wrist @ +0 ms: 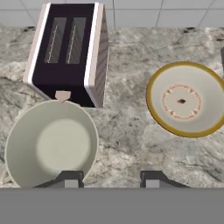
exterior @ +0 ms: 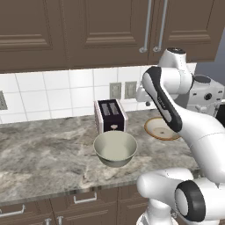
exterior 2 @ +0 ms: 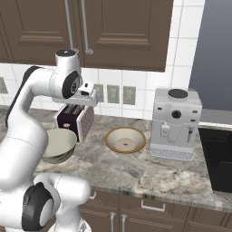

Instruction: Open the cabinet. Pick the bowls from the counter and place them in the cabinet. Then close the cabinet.

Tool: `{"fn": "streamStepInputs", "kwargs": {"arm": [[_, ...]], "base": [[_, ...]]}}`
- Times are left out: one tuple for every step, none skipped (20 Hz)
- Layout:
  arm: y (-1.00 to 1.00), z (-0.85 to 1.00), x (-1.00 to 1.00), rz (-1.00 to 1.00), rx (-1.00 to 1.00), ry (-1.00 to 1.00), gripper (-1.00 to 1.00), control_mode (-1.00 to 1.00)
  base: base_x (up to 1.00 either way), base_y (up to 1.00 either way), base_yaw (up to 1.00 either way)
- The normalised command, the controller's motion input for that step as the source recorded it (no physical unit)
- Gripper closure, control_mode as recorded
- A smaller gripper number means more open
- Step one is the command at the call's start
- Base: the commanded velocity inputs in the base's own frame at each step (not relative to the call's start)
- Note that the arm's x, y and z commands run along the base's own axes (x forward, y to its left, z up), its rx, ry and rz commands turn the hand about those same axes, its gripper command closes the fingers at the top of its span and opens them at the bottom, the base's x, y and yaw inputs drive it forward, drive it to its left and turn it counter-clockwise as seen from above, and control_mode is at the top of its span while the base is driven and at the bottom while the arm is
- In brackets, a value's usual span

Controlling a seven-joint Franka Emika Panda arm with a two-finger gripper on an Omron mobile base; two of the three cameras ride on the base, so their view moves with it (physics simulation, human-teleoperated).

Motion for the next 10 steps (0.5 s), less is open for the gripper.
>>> {"fn": "streamStepInputs", "kwargs": {"arm": [[0.0,0.0,-0.06,0.0,0.0,0.0,-1.0,-1.0],[0.0,0.0,-0.49,0.0,0.0,-0.18,-1.0,-1.0],[-0.06,0.0,-0.31,-0.01,0.0,-0.04,-1.0,-1.0],[-0.16,0.0,-0.31,-0.05,0.0,-0.03,-1.0,-1.0],[-0.16,0.0,-0.59,-0.06,0.0,-0.18,-1.0,-1.0],[-0.09,0.0,-0.29,-0.09,0.0,-0.09,-1.0,-1.0],[-0.11,0.0,-0.33,-0.08,0.0,-0.07,-1.0,-1.0],[-0.14,0.17,-0.28,-0.03,0.0,-0.12,-1.0,-1.0],[-0.09,0.31,-0.28,0.0,0.0,-0.16,-1.0,-1.0],[-0.07,0.37,-0.21,0.0,0.0,-0.14,-1.0,-1.0]], "base": [[0.0,0.0,0.0],[0.0,0.0,0.0],[0.0,0.0,0.0],[0.0,0.0,0.0],[0.0,0.0,0.0],[0.0,0.0,0.0],[0.0,0.0,0.0],[0.0,0.0,0.0],[0.0,0.0,0.0],[0.0,0.0,0.0]]}}
